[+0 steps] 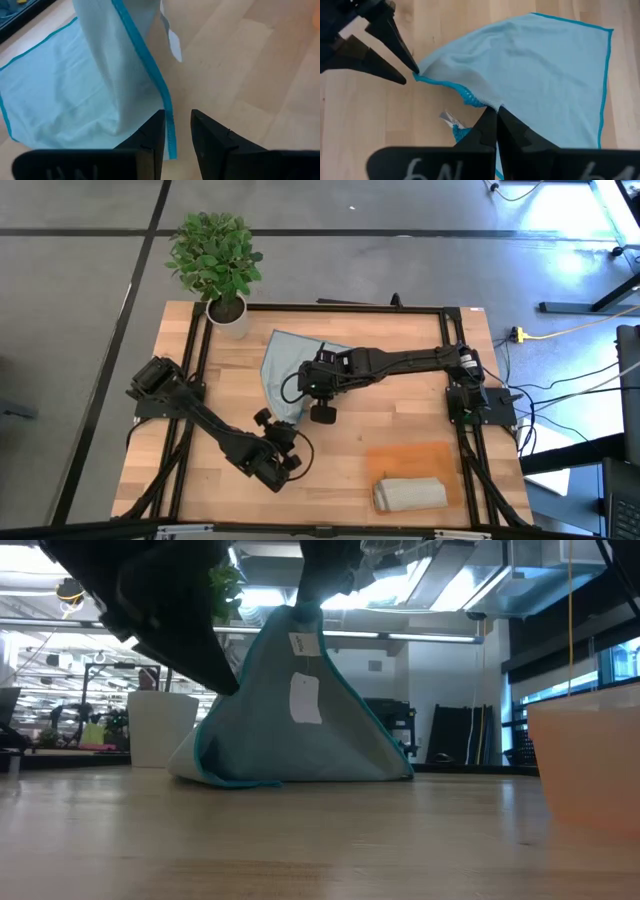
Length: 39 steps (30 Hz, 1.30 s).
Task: Roll microfiber towels into tight, uniform cylinder then place into a basket
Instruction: Roll the light blue microfiber towel
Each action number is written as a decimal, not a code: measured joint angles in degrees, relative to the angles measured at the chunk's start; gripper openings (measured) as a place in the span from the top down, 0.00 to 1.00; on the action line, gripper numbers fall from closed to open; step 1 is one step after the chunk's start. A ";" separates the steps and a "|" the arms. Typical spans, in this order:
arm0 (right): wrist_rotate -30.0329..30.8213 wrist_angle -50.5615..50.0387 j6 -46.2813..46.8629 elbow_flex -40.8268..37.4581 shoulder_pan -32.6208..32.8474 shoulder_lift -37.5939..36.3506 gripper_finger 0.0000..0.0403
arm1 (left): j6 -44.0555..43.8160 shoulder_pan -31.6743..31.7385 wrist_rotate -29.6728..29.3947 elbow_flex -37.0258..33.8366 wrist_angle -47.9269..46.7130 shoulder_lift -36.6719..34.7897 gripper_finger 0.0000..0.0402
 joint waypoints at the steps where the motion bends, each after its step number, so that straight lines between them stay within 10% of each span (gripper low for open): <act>1: 0.00 0.00 -0.02 0.00 -0.06 0.00 0.99 | 0.02 0.12 0.02 0.00 0.01 0.24 0.79; 39: 0.00 0.09 0.63 0.02 -1.26 0.00 0.99 | -12.42 2.81 2.09 0.00 -6.73 7.12 0.79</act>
